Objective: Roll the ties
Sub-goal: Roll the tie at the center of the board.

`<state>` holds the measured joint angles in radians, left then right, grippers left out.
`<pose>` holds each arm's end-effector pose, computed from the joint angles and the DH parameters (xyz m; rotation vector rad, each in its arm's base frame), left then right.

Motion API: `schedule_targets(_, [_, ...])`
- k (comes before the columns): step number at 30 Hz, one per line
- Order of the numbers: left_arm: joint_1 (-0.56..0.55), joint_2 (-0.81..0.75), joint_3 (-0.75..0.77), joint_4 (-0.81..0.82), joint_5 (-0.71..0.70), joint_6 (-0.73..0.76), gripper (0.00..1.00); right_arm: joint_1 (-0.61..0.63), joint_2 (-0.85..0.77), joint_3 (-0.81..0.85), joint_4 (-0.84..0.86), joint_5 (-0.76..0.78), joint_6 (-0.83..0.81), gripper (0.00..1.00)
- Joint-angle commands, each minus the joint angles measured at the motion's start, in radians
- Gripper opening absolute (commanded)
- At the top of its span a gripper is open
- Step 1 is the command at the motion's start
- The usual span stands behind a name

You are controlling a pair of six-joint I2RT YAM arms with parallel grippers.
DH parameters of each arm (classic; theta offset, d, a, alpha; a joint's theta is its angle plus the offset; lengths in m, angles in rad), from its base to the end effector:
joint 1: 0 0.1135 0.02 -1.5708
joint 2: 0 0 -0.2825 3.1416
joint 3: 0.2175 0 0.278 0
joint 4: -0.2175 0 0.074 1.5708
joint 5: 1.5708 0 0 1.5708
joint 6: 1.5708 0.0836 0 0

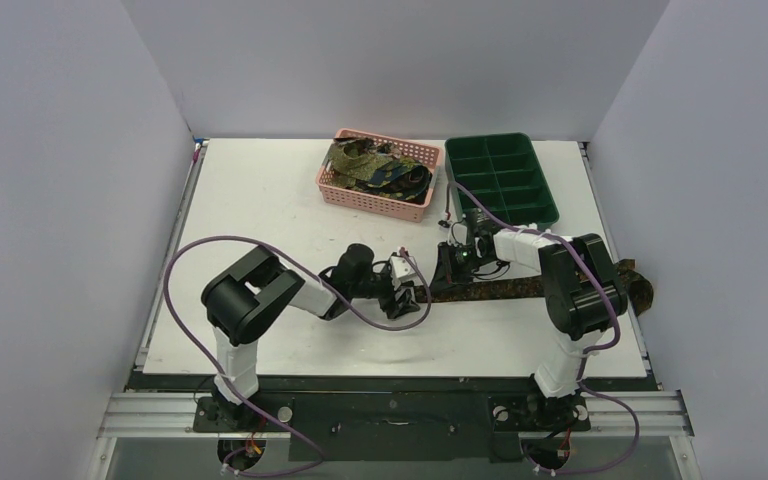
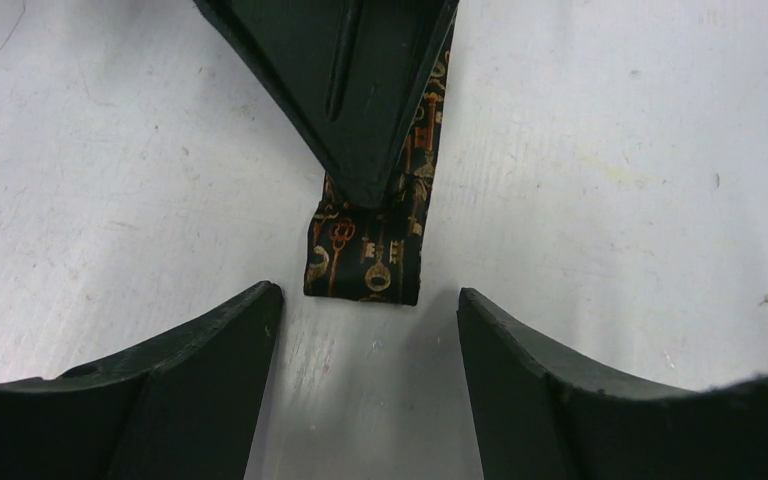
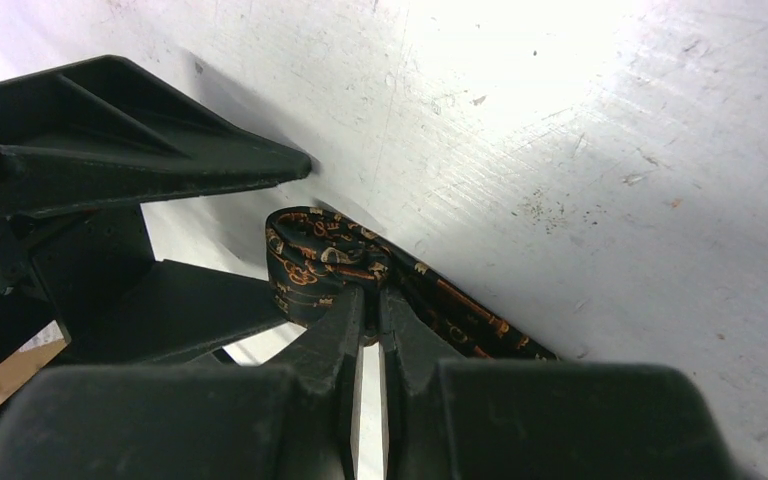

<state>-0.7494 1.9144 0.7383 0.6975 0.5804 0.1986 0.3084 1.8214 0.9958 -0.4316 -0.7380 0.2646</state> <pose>0.2636 -0.3079 0.0857 1.2727 1.6619 -0.9323 0.3261 0.1629 0.0991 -0.2345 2.8199 1.1739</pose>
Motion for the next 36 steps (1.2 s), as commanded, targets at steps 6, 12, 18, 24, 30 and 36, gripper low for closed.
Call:
schedule_targets(6, [-0.049,0.104,0.025,0.121,0.016,-0.091,0.44,-0.002,0.052,-0.027,-0.119,0.266,-0.134,0.00])
schedule_targets(12, [-0.087,0.027,0.076,0.075,-0.004,-0.112,0.35,0.005,0.064,-0.018,-0.112,0.254,-0.133,0.00])
schedule_targets(18, [-0.099,0.090,0.147,0.044,-0.054,-0.109,0.34,0.019,0.053,-0.019,-0.085,0.209,-0.115,0.00])
schedule_targets(24, [-0.103,0.175,0.180,0.034,-0.052,-0.080,0.37,0.043,0.042,-0.023,-0.070,0.185,-0.113,0.00])
schedule_targets(30, [-0.100,0.187,0.150,-0.053,-0.055,-0.008,0.32,0.049,0.014,-0.024,-0.053,0.142,-0.105,0.00])
schedule_targets(36, [-0.080,0.123,0.105,-0.226,-0.119,0.059,0.18,0.013,-0.047,0.033,-0.119,0.072,-0.098,0.10])
